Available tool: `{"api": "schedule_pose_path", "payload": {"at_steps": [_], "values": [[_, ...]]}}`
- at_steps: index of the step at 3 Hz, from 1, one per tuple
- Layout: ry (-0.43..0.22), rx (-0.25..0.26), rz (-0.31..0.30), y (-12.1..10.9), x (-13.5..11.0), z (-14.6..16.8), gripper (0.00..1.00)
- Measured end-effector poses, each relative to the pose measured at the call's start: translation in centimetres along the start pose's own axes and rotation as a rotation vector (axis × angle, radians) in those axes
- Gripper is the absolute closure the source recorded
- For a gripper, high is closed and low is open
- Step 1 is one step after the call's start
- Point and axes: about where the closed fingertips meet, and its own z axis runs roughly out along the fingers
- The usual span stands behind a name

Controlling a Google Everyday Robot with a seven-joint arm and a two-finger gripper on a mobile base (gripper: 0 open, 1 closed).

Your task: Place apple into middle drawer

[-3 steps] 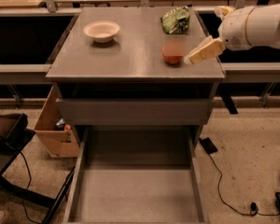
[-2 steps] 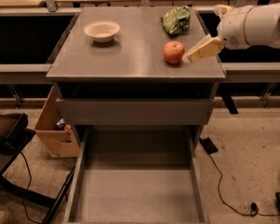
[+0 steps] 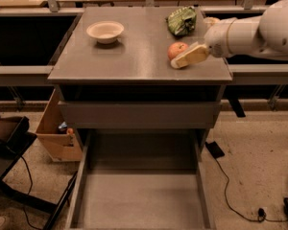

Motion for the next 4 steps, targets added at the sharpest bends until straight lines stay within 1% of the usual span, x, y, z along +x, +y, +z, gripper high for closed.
{"api": "schedule_pose_path", "payload": {"at_steps": [1, 2, 3, 4], "values": [[-0.011, -0.01, 0.089, 0.4, 1.2, 4.1, 0.0], [-0.019, -0.013, 0.14, 0.3, 1.9, 6.8, 0.0], [-0.024, -0.007, 0.179, -0.3, 2.7, 8.4, 0.0], [-0.032, 0.004, 0.199, -1.2, 3.5, 9.1, 0.19]]}}
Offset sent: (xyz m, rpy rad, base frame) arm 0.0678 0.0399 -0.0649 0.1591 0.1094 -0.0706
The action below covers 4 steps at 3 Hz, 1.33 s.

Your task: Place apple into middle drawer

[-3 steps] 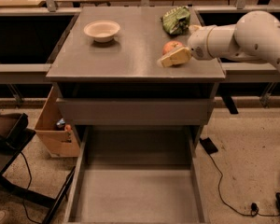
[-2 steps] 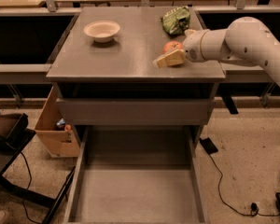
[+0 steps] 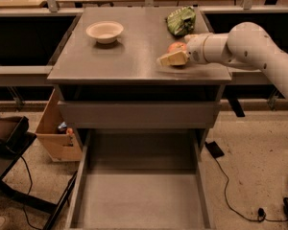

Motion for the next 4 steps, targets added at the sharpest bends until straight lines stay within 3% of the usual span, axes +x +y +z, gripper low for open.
{"api": "schedule_pose_path", "payload": {"at_steps": [2, 3, 4], "values": [[-0.001, 0.001, 0.001, -0.1, 0.0, 0.1, 0.65], [-0.002, 0.002, -0.019, 0.1, -0.7, -0.1, 0.96], [-0.006, 0.005, -0.072, 0.5, -2.7, -0.5, 1.0]]}}
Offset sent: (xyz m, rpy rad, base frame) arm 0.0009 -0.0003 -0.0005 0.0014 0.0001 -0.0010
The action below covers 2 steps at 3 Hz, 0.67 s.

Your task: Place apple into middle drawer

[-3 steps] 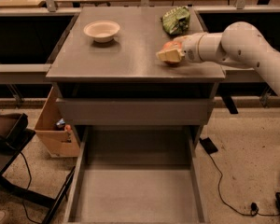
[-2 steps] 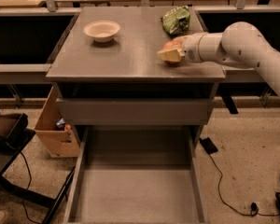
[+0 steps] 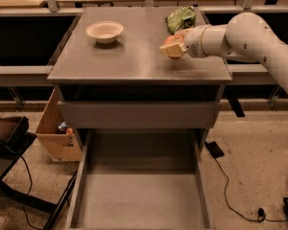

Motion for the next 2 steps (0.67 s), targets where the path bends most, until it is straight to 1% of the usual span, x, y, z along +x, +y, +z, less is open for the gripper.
{"api": "schedule_pose_path", "payload": {"at_steps": [1, 2], "values": [[-0.058, 0.075, -0.086, 1.1, -4.6, -5.1, 1.0], [-0.1, 0.188, -0.107, 4.2, -7.9, -12.8, 1.0]]}}
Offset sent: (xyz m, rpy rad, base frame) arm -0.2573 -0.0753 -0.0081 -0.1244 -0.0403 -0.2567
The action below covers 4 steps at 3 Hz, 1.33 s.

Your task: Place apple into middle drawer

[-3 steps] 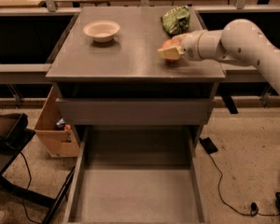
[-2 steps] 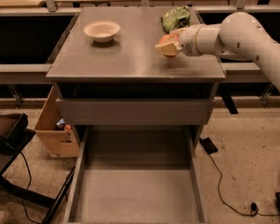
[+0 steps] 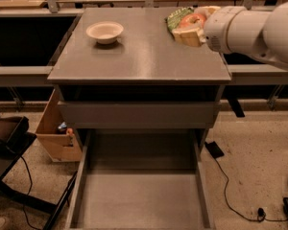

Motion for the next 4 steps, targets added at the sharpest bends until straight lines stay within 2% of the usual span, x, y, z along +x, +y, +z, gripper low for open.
{"api": "schedule_pose_path", "payload": {"at_steps": [1, 2, 3, 4], "values": [[0.036, -0.004, 0.019, 5.1, 2.4, -4.0, 1.0], [0.125, -0.021, 0.046, 8.6, 10.2, -7.3, 1.0], [0.117, -0.032, 0.121, 9.8, 20.1, -8.7, 1.0], [0.118, -0.031, 0.115, 9.8, 19.7, -8.7, 1.0]]}}
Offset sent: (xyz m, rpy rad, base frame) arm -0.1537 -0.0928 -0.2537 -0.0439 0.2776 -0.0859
